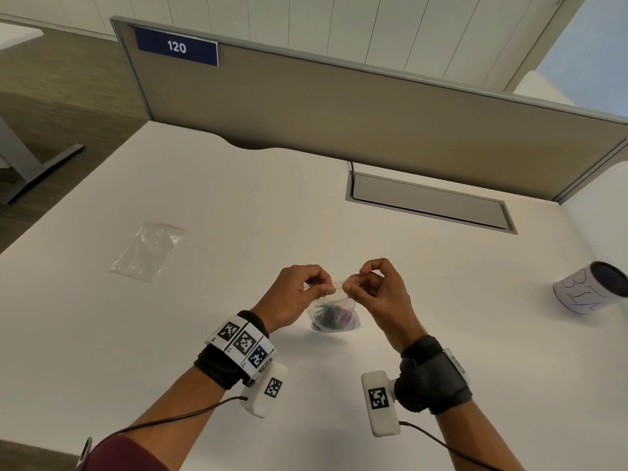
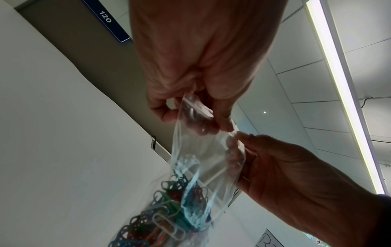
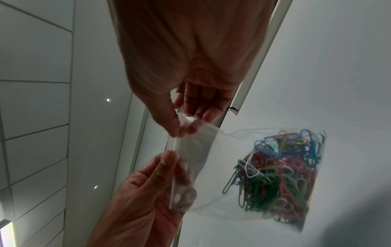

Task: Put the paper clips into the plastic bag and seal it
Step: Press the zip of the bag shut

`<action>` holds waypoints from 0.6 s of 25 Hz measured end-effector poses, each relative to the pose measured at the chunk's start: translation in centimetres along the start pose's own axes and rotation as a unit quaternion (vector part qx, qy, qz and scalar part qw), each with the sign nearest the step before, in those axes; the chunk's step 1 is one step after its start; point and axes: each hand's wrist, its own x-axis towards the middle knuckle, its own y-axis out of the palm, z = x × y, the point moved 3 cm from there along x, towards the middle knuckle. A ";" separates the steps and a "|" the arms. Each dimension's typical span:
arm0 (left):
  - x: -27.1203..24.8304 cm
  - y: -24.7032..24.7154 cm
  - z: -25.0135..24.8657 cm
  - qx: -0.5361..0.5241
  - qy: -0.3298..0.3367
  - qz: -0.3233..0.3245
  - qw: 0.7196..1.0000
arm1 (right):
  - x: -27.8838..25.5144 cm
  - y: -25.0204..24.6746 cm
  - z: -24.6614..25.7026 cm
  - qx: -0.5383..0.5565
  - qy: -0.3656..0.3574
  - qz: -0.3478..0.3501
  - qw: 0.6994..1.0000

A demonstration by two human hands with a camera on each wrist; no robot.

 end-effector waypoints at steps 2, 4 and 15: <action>-0.1 -0.1 -0.2 -0.020 -0.002 -0.002 1.000 | 0.0 0.1 0.2 -0.027 -0.001 0.017 0.999; -0.2 -0.1 -0.3 -0.033 -0.005 -0.003 0.999 | 0.0 0.2 0.3 -0.050 0.001 0.022 0.999; -0.7 -0.6 0.2 -0.011 -0.011 -0.030 0.999 | 0.0 0.9 0.0 -0.128 -0.048 -0.022 0.990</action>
